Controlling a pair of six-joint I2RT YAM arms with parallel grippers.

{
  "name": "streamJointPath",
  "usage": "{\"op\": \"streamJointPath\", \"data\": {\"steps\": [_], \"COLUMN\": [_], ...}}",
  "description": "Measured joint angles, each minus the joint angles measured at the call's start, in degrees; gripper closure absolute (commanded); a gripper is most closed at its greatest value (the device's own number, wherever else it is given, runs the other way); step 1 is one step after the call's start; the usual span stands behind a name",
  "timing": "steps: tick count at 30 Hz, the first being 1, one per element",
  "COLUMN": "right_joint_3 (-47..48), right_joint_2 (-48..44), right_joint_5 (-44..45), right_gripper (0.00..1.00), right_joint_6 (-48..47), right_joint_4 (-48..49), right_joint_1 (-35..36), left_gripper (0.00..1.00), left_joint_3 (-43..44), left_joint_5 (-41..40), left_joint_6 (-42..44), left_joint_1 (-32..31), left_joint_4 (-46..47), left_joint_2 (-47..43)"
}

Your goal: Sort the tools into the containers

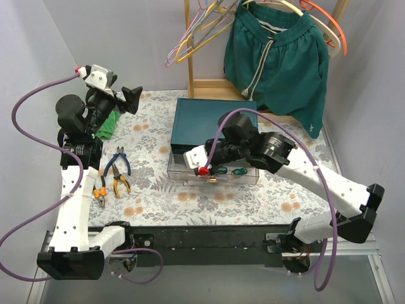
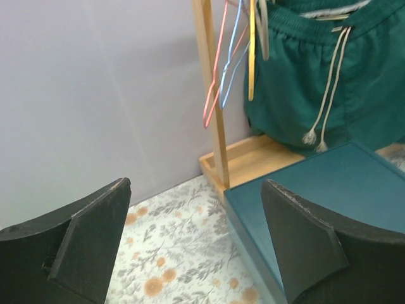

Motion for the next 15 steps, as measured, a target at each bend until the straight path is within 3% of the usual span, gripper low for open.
{"op": "streamJointPath", "data": {"steps": [9, 10, 11, 13, 15], "right_joint_3": [-9.70, -10.21, -10.45, -10.36, -9.09], "right_joint_2": [-2.29, -1.62, -0.83, 0.94, 3.37], "right_joint_5": [3.76, 4.24, 4.63, 5.33, 5.75], "right_gripper": [0.96, 0.68, 0.54, 0.37, 0.34], "right_joint_6": [6.34, 6.73, 7.21, 8.28, 9.35], "right_joint_4": [11.85, 11.89, 11.91, 11.72, 10.64], "right_joint_1": [-5.01, -5.44, -5.84, -6.34, -7.06], "left_gripper": [0.14, 0.15, 0.15, 0.15, 0.16], "left_joint_3": [-1.18, -1.16, -1.11, -0.92, -0.87], "left_joint_5": [-2.84, -2.25, -1.57, 0.09, 1.60], "left_joint_6": [6.71, 6.73, 6.58, 5.84, 4.46], "left_joint_1": [6.05, 6.05, 6.05, 6.05, 6.05], "left_joint_4": [-7.63, -8.02, -8.13, -8.26, -8.59], "left_joint_2": [-0.26, 0.13, 0.70, 2.23, 4.00]}}
